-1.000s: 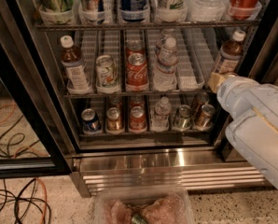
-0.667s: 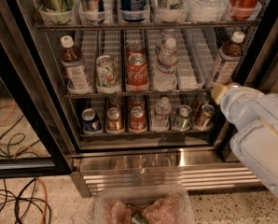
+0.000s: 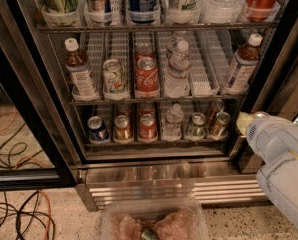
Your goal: Pick orange can from middle shelf of fridge
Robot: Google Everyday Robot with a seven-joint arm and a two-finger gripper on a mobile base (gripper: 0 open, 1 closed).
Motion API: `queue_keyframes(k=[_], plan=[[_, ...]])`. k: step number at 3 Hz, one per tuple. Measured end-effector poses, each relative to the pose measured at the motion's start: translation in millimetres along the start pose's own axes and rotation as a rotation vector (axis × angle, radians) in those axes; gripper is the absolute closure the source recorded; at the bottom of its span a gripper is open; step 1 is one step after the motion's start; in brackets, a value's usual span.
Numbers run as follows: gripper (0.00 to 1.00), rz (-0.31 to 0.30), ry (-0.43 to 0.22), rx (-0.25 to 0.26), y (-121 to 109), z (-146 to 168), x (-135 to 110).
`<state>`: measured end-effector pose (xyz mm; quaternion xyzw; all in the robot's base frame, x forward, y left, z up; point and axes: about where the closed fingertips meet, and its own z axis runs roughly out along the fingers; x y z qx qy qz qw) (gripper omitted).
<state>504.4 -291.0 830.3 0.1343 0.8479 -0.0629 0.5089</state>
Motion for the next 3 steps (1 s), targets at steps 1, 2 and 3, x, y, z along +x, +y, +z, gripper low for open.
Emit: queue_keyframes(k=[1, 2, 3], plan=[[1.0, 0.017, 0.086, 0.003, -12, 1, 35], [1.0, 0.012, 0.224, 0.005, -29, -7, 98], [1.0, 0.012, 0.329, -0.032, -36, -23, 147]])
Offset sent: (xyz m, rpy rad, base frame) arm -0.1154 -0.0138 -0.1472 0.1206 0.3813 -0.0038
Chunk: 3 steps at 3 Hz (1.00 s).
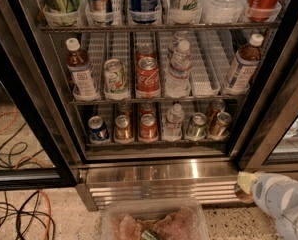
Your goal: Pick orange can from middle shelf of fridge
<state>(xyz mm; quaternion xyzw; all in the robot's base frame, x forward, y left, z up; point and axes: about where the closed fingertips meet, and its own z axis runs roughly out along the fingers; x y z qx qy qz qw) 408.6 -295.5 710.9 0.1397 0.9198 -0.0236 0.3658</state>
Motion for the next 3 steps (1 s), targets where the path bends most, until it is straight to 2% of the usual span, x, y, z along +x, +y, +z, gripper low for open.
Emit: queue_keyframes(k=[2, 3], plan=[[1.0, -0.026, 0.149, -0.119, 15, -18, 69], [1.0, -0.026, 0.149, -0.119, 15, -18, 70]])
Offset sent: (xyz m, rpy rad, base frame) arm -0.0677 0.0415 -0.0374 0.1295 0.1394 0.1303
